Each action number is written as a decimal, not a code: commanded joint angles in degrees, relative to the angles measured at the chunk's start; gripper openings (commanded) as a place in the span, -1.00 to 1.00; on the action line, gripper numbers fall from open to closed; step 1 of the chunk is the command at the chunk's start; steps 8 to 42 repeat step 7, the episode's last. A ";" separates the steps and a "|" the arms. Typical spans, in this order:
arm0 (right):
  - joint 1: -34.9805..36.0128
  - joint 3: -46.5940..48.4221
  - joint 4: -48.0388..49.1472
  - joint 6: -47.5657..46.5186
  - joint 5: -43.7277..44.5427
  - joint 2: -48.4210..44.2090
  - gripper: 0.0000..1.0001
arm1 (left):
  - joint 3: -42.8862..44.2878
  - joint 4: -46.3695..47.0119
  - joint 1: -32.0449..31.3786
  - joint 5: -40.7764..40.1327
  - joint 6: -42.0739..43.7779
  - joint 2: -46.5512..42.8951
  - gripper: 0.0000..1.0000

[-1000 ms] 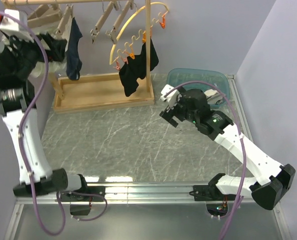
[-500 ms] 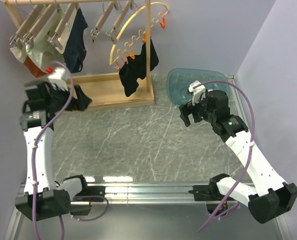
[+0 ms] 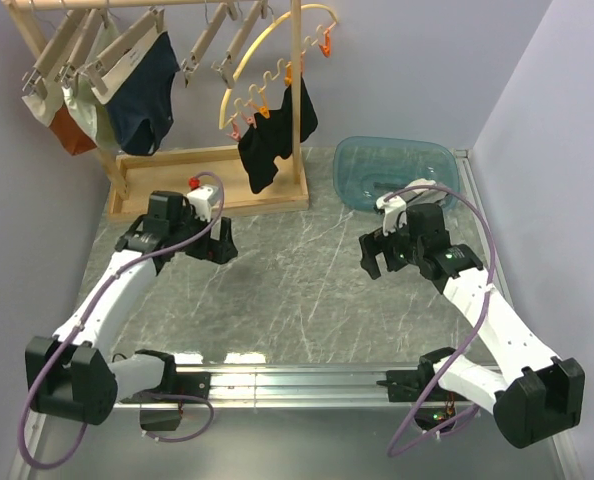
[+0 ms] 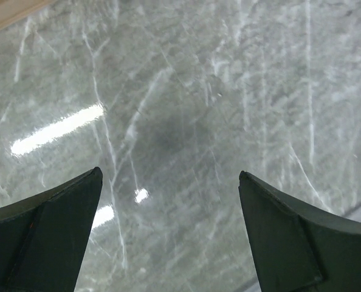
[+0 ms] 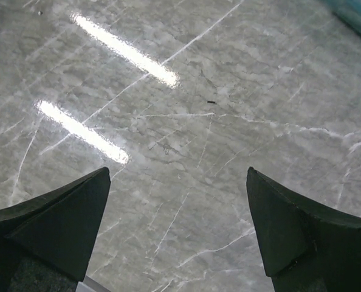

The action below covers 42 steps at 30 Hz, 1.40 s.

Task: Clip the underwear to the hanger

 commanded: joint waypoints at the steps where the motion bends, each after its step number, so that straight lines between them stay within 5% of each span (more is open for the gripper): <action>1: -0.45 -0.65 1.27 0.62 -0.90 -1.74 1.00 | 0.18 6.57 -1.89 -5.07 -2.12 1.32 0.99; 42: -0.36 -0.48 1.45 0.88 -1.69 -2.87 1.00 | 1.94 7.27 -3.82 -7.80 -3.53 2.30 0.99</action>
